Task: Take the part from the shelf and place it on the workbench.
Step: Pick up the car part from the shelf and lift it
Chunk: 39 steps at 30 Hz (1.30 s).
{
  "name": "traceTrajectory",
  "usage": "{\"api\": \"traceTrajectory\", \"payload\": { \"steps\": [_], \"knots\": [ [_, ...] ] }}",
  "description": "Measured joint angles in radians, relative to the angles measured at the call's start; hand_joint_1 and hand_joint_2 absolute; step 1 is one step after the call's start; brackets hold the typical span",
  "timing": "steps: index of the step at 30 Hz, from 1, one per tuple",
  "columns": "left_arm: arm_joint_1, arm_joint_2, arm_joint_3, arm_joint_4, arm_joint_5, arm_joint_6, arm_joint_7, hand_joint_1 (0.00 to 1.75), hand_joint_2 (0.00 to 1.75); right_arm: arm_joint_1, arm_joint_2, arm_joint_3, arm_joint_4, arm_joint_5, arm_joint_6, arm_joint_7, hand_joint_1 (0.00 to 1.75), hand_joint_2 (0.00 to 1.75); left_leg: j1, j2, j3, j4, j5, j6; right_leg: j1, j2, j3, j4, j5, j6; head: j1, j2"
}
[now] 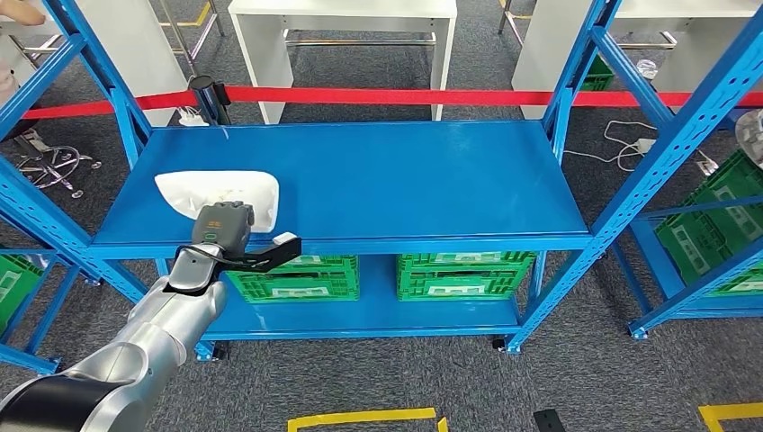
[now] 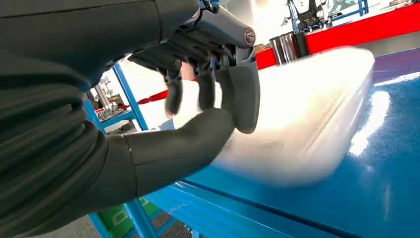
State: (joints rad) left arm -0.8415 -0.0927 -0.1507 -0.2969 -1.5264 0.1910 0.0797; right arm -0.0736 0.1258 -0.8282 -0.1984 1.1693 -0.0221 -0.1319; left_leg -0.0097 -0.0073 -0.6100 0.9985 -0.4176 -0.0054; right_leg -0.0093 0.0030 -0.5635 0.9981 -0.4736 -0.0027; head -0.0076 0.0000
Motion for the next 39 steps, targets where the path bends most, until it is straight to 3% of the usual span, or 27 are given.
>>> {"api": "traceTrajectory", "payload": {
  "steps": [10,11,14,15,23,27,39],
  "knots": [
    [0.002,0.0,0.0,0.0,0.007,0.028,-0.024,1.75,1.75,0.001,0.004,0.0,0.0,0.006,0.0,0.0,0.0,0.0,0.0,0.0,0.0,0.0,0.0,0.0,0.0,0.0,0.0,0.0,0.0,0.0,0.0,0.0],
    [0.002,0.0,0.0,0.0,0.008,0.034,-0.027,1.47,1.75,0.001,0.004,0.0,0.0,0.006,0.0,0.0,0.0,0.0,0.0,0.0,0.0,0.0,0.0,0.0,0.0,0.0,0.0,0.0,0.0,0.0,0.0,0.0],
    [0.003,0.0,0.0,0.0,0.013,0.061,-0.038,0.17,1.75,0.002,0.005,0.0,0.0,0.009,0.0,-0.001,0.0,0.0,0.0,0.0,0.0,0.0,0.0,0.0,0.0,0.0,0.0,0.0,0.0,0.0,0.0,0.0],
    [0.004,0.0,0.0,0.0,0.017,0.077,-0.043,0.01,1.75,0.002,0.005,0.0,0.0,0.01,0.0,-0.001,0.0,0.0,0.0,0.0,0.0,0.0,0.0,0.0,0.0,0.0,0.0,0.0,0.0,0.0,0.0,0.0],
    [0.006,-0.007,0.034,-0.007,0.116,0.292,-0.143,0.0,1.75,0.002,0.006,0.0,0.0,0.015,-0.002,0.0,0.0,0.0,0.0,0.0,0.0,0.0,0.0,0.0,0.0,0.0,0.0,0.0,0.0,0.0,0.0,0.0],
    [0.004,-0.011,0.051,-0.012,0.127,0.316,-0.168,0.0,0.0,0.002,0.006,0.0,0.0,0.017,-0.002,0.0,0.0,0.0,0.0,0.0,0.0,0.0,0.0,0.0,0.0,0.0,0.0,0.0,0.0,0.0,0.0,0.0],
    [-0.076,-0.015,0.055,-0.034,0.132,0.285,-0.2,0.0,0.0,-0.001,0.006,-0.008,0.0,0.016,-0.002,0.0,0.0,0.0,0.0,0.0,0.0,0.0,0.0,0.0,0.0,0.0,0.0,0.0,0.0,0.0,0.0,0.0]
  ]
}}
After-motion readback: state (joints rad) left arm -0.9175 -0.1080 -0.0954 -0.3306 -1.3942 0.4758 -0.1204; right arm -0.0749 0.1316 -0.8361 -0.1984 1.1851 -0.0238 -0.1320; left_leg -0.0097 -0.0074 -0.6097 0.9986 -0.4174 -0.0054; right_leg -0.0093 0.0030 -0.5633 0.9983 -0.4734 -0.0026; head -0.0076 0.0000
